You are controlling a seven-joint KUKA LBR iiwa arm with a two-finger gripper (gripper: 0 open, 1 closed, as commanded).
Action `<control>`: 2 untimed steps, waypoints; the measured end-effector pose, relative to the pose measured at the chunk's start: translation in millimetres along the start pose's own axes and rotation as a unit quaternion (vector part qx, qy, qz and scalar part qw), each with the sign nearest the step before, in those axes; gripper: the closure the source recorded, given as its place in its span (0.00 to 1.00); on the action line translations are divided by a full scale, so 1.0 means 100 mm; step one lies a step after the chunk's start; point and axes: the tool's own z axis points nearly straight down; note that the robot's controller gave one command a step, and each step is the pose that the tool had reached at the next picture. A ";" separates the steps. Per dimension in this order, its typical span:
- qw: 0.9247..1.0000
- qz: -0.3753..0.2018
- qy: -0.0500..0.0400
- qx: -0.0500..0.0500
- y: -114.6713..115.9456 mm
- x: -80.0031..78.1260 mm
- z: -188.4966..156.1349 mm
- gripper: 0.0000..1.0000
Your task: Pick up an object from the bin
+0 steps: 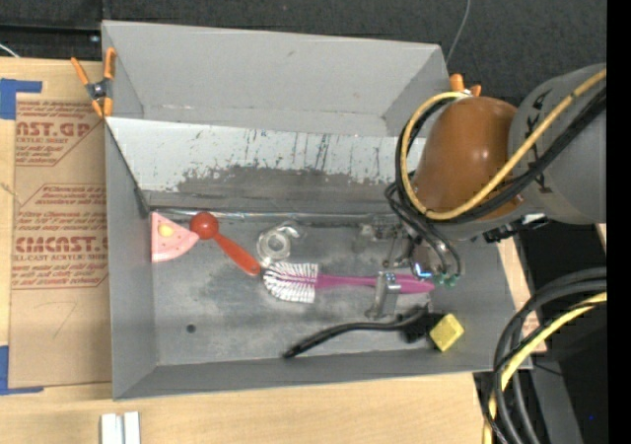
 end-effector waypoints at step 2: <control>1.000 0.023 0.001 -0.001 -0.15 -0.05 0.80 0.00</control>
Offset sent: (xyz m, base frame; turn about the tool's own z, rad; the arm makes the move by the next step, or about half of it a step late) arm 0.0054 -0.0158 -0.0774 0.0462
